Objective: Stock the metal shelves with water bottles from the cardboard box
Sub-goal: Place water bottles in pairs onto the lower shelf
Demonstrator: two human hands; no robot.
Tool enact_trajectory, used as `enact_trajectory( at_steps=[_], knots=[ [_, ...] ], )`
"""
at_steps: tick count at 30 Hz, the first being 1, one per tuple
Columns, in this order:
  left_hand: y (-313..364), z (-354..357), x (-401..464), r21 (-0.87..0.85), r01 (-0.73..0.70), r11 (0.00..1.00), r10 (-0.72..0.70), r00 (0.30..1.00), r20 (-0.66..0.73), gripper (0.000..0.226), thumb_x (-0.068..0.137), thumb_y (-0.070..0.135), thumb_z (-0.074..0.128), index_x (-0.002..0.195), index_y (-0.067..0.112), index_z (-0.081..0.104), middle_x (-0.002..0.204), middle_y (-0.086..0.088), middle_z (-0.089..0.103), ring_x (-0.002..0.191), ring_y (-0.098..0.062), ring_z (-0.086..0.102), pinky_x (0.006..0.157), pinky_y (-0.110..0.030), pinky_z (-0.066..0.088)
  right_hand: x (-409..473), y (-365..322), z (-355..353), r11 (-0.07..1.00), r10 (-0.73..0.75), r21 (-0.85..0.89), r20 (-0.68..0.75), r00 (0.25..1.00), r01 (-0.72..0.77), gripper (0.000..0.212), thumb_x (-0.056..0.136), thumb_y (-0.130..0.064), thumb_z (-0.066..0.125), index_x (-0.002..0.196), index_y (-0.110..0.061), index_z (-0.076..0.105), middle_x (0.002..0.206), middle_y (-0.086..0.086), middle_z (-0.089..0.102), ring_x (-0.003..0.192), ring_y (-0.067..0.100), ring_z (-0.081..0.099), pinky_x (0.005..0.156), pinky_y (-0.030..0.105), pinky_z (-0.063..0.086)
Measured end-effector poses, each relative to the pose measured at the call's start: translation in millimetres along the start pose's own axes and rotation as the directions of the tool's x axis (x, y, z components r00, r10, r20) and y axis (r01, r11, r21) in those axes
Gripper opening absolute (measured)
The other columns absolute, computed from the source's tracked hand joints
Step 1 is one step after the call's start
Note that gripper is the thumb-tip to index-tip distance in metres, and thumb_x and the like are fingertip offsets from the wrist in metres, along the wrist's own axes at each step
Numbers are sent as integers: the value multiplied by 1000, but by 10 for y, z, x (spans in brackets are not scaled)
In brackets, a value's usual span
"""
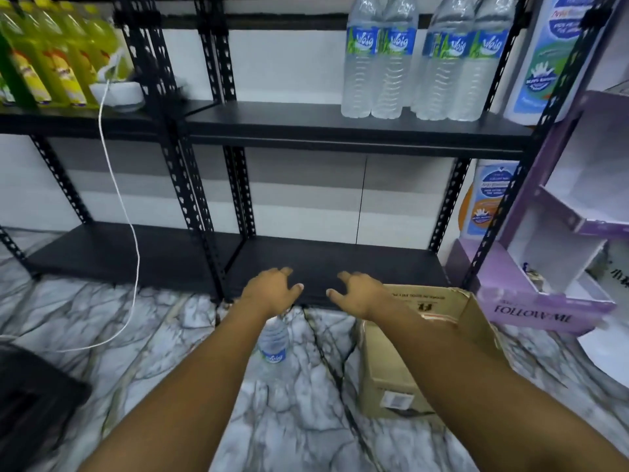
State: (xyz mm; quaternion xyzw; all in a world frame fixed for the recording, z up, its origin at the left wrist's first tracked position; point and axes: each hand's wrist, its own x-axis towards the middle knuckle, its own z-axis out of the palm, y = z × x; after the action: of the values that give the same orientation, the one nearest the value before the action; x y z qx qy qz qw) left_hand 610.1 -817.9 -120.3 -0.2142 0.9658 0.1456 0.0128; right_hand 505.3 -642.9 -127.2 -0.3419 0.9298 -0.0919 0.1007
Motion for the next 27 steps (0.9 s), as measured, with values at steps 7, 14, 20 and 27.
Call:
enact_trajectory(
  at_steps=[7,14,20,27],
  knots=[
    [-691,587,-182,-125,100,987,-112,990,-91,64,97,45,50,148,9,35,150,-14,40,137,-31,36,110,-36,32,257,-337,720,996,-64,70,128,990,55,69,94,-57,41,148,-16,31,146,15,42,130,32,43,103,41,41],
    [-1367,1132,-156,-349,214,912,-241,970,-35,77,84,58,50,143,9,42,136,-17,53,125,-34,48,102,-46,43,624,-517,1317,977,-73,211,222,972,26,72,93,-56,47,148,-14,30,146,13,42,128,30,46,101,39,43],
    [-1709,1497,112,-570,242,785,-295,956,0,73,79,50,58,141,18,40,135,-5,55,125,-25,52,102,-49,45,921,-594,1763,895,-110,446,220,969,0,64,92,-35,62,145,-13,34,145,13,42,131,27,41,102,30,33],
    [-1834,1621,414,-644,239,727,-338,941,-32,63,88,14,68,144,15,39,139,-6,50,126,-18,47,103,-31,38,1144,-663,2367,735,-128,671,-2,992,97,63,85,-20,71,140,-16,41,133,1,48,122,8,40,103,27,36]
  ],
)
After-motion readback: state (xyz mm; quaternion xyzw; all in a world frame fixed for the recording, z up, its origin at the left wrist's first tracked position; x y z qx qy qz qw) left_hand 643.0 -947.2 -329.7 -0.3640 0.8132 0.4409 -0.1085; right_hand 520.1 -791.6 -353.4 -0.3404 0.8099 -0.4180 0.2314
